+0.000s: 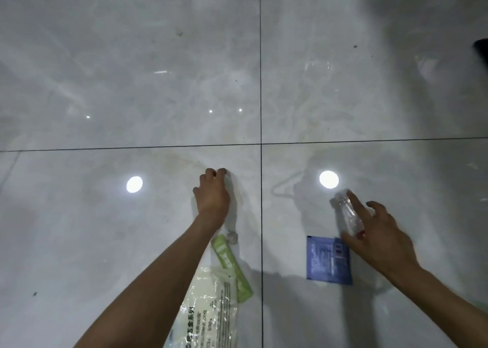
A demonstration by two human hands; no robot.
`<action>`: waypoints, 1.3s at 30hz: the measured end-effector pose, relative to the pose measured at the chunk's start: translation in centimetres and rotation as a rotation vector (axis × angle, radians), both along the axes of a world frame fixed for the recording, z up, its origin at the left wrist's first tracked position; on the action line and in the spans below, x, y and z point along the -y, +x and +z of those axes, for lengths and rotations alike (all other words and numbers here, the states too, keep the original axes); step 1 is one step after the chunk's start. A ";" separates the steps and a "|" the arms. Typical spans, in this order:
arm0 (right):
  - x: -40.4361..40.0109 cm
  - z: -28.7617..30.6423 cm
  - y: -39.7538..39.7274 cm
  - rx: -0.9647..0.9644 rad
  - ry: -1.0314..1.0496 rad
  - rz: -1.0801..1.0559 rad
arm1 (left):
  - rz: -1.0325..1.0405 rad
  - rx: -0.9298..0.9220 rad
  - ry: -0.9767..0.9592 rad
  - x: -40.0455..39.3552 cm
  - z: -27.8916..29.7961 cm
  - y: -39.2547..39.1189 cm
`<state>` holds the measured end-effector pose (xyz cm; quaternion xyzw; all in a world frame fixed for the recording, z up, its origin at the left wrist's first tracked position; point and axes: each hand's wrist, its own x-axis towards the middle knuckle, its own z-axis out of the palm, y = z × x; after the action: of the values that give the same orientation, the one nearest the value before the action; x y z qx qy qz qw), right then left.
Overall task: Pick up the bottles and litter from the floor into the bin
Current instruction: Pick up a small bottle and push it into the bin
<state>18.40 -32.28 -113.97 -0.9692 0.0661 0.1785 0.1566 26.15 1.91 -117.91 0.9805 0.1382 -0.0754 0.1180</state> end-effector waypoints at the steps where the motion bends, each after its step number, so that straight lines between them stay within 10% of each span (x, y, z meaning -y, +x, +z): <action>1: 0.0 -0.2 -0.1 0.003 -0.001 -0.003 | -0.003 0.016 -0.008 0.1 -0.2 -0.1; 18: 0.4 -1.2 0.3 0.066 -0.020 -0.018 | -0.090 0.190 -0.191 -0.5 -1.3 -0.1; 26: -0.8 0.0 1.7 -0.016 -0.057 -0.025 | 0.239 0.216 -0.448 0.8 1.3 0.7; 39: -7.3 23.0 1.3 -0.101 0.083 -0.074 | 0.353 0.094 -0.803 4.2 26.2 -1.7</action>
<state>19.72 -24.96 -90.98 -0.9485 0.1022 0.2240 0.1994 24.46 -2.33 -91.73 0.8205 0.2580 -0.0571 0.5069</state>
